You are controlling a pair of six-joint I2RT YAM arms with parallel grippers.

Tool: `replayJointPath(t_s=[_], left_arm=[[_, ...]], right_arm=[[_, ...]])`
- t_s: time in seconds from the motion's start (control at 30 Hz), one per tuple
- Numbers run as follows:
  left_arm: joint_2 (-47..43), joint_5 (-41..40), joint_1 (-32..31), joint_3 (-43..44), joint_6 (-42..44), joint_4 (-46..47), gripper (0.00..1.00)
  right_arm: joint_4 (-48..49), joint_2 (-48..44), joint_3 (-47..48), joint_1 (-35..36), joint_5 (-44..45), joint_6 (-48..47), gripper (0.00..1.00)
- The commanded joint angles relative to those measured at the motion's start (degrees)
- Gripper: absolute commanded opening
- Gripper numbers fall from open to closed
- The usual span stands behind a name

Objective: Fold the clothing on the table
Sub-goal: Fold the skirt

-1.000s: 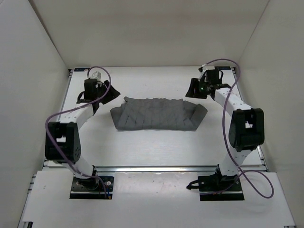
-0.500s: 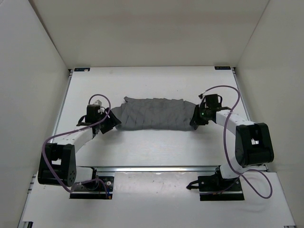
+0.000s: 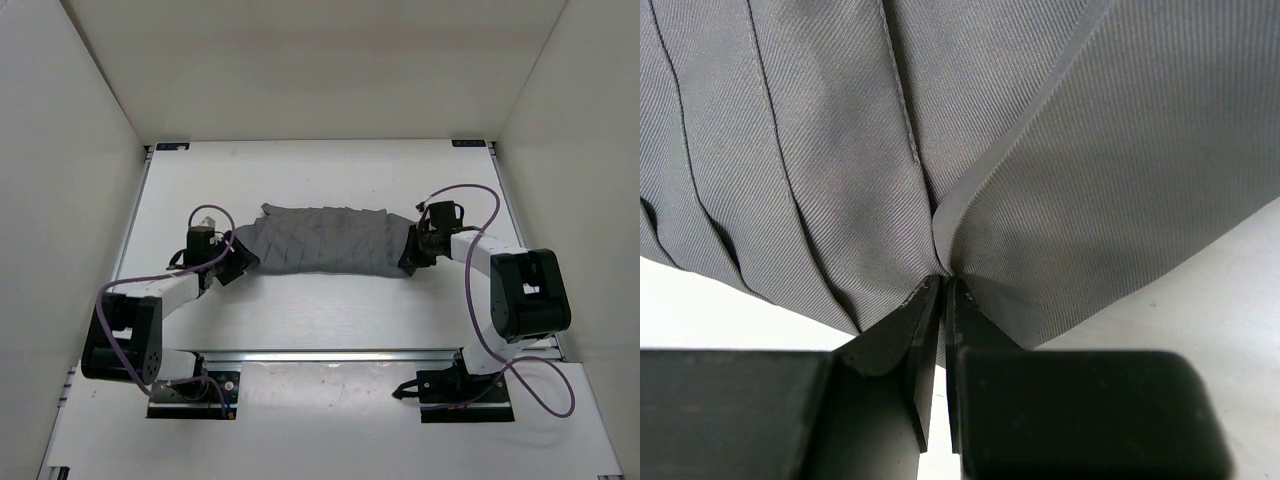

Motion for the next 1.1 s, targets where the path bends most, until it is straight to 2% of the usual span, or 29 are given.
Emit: replayJointPath(t_s=[0.0,0.07,0.13,0.17,0.27,0.4,0.57,0.77,1.07], left_arm=[[3.66,1.13,-1.86,1.17,-3.68,5.94,0.70],[6.12,2.36,-1.78,2.05,-4.56,7.87,0.46],[5.96,1.84,-1.25,2.84,-4.39,7.09,0.05],[5.35,1.23,-0.82,3.28,-4.04,6.57,0.00],[0.26,-4.30,0.85,5.47,-0.10,0.35,0.00],[-4.14,-6.07,2.00,13.10,7.45,-10.29,0.00],[-3.01,-6.95,-5.18,24.71,13.18,-16.47,0.00],[7.25,-1.42,-16.17,35.00,12.40,-11.81,0.00],[29.23,5.43,-29.72,53.71,13.10,-10.15,0.00]], right_arm=[[1.20,-0.20,1.32,0.49,0.20,-0.22,0.04],[0.42,-0.21,1.14,0.31,0.55,-0.04,0.04],[0.50,-0.30,0.62,0.84,0.20,-0.04,0.03],[0.50,-0.21,0.53,0.93,0.29,0.05,0.03],[1.02,-0.03,-0.09,3.55,0.90,1.28,0.03],[2.70,1.37,-1.49,6.02,0.81,4.08,0.02],[4.45,1.03,-3.34,7.34,2.57,6.55,0.00],[7.97,-1.43,-7.29,5.59,2.66,10.24,0.00],[16.74,-4.43,-15.99,1.29,1.17,17.54,0.00]])
